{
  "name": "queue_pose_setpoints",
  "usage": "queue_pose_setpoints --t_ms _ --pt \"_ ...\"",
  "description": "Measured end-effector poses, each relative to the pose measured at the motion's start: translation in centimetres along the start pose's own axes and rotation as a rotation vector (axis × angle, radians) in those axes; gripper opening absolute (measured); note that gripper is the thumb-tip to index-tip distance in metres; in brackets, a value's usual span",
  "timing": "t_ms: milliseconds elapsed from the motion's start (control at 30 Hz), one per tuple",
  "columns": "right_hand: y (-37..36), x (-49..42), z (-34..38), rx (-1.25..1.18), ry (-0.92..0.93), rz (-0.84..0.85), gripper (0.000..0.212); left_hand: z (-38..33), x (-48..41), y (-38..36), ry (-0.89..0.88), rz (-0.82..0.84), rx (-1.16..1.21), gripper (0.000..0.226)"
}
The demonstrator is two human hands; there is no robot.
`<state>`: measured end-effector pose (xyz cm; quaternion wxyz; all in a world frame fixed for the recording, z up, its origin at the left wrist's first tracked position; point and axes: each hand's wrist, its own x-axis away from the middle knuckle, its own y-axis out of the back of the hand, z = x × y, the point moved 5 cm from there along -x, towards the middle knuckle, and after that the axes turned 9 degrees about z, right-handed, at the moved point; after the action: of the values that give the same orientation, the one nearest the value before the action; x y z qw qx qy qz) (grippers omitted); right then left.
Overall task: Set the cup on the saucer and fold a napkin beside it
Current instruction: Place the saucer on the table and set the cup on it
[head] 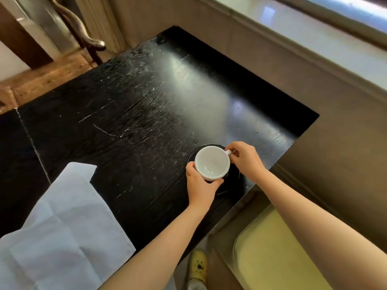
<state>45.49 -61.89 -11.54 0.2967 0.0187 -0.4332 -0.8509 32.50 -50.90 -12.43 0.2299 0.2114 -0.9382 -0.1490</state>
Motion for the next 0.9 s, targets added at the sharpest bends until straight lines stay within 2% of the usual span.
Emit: queue_pose_setpoints --t_ms 367,533,633,733,900 --pt "1.5 -0.1 0.0 0.036 -0.014 0.107 0.014 -0.8 -0.4 0.1 0.015 0.111 -0.124 0.088" --pt "3.1 -0.2 0.9 0.064 -0.145 0.312 0.029 -1.6 -0.4 1.5 0.120 0.296 -0.275 0.100" --pt "5.1 0.0 2.1 0.207 -0.167 0.465 0.037 -3.1 -0.9 3.7 0.157 0.404 -0.523 0.092" --pt "7.2 0.2 2.7 0.261 -0.236 0.557 0.042 -4.9 -1.6 6.8 0.183 0.449 -0.672 0.075" --pt "9.3 0.5 5.6 0.309 -0.300 0.674 0.026 -7.5 -2.0 12.6 0.182 0.394 -0.842 0.056"
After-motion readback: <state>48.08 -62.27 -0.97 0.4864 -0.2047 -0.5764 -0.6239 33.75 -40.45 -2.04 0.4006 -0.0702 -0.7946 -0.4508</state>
